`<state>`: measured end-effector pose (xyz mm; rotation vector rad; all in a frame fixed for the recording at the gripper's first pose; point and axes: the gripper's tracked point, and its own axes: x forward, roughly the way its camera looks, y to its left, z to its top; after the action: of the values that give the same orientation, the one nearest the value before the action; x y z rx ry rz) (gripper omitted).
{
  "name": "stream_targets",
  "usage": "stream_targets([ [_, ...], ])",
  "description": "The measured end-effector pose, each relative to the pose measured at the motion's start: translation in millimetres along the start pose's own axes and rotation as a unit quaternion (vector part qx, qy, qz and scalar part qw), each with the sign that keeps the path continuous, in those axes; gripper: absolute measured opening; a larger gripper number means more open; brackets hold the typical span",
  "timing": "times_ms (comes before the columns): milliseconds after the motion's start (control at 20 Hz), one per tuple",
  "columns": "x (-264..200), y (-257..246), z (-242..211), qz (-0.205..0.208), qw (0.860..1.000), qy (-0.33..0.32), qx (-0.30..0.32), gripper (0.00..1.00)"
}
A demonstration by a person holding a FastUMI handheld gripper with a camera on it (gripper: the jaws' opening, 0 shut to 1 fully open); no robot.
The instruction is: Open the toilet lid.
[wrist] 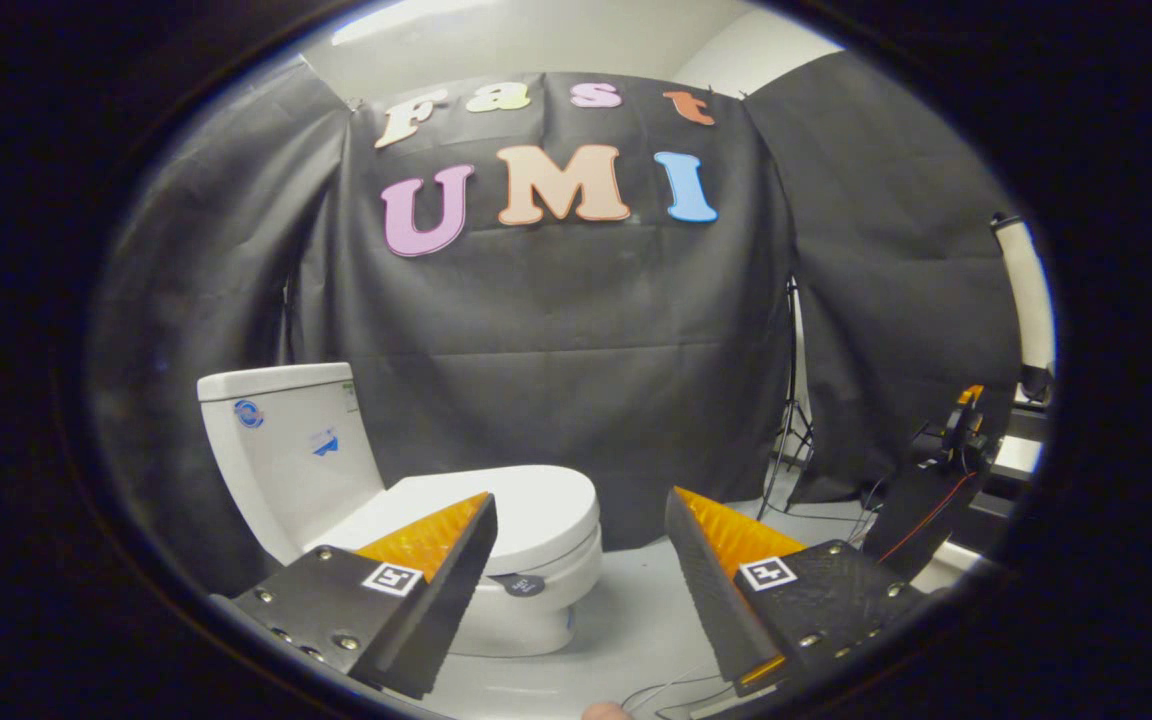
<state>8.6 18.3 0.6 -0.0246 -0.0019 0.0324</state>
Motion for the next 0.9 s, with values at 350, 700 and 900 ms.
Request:
stream_targets([
  [350, 13.7, 11.6, 1.3, 0.001, 1.0, 0.001, 0.011, 0.99],
  [700, 28.3, 35.8, -6.7, 0.02, 1.0, 0.013, -0.008, 0.99],
  [900, 45.3, 45.4, -24.5, 0.027, 0.999, 0.042, 0.01, 0.99],
])
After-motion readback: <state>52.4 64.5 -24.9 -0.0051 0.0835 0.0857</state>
